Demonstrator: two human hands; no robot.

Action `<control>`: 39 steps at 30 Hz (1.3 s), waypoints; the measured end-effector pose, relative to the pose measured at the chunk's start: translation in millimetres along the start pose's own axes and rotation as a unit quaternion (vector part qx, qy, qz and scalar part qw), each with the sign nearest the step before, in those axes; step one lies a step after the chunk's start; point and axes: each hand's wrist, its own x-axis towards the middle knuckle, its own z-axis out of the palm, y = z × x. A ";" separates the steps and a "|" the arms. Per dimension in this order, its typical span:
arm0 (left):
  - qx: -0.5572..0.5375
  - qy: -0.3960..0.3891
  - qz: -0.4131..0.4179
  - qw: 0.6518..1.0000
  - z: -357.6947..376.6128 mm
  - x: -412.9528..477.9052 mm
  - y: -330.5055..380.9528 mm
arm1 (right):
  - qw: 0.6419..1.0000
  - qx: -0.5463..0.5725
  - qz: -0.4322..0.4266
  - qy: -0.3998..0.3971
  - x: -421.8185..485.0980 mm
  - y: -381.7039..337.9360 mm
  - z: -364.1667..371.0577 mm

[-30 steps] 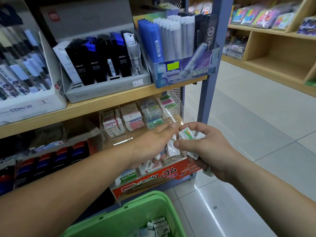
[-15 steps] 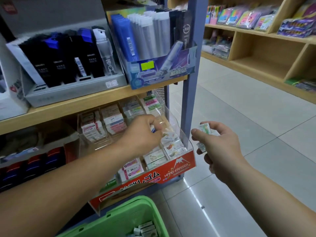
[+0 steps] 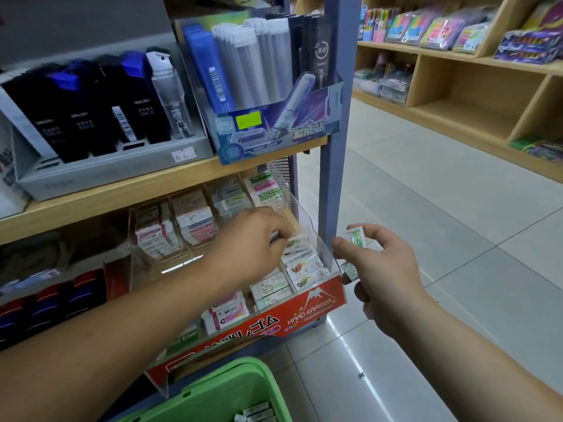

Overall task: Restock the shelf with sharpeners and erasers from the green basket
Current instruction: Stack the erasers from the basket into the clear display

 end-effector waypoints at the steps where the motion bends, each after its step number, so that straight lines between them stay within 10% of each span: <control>1: -0.015 -0.006 -0.008 1.000 0.3 0.4 2.6 | 1.000 0.002 0.001 0.001 0.3 0.0 -0.1; 9: -0.122 -0.121 -0.118 0.978 3.4 1.6 4.2 | 1.000 0.014 0.014 -0.006 -1.9 -0.8 -1.7; 19: -0.078 -0.234 -0.050 0.968 -0.5 7.9 14.4 | 1.000 -0.009 -0.021 -0.003 -7.4 -6.4 0.6; 23: -0.205 -0.184 -0.081 0.958 -10.0 3.0 16.1 | 0.997 -0.026 -0.073 -0.012 -12.7 -12.9 3.0; 29: -0.563 -0.183 -0.230 0.773 -27.9 -7.0 15.1 | 0.988 -0.009 -0.030 -0.153 -31.8 -25.0 12.8; 34: -0.436 -0.119 -0.216 0.866 -17.4 -16.9 10.5 | 0.979 0.001 0.007 -0.202 -40.5 -18.5 29.7; 39: -0.513 -0.033 -0.262 0.817 -9.7 -20.4 10.3 | 0.978 -0.011 0.005 -0.208 -41.8 -9.4 42.6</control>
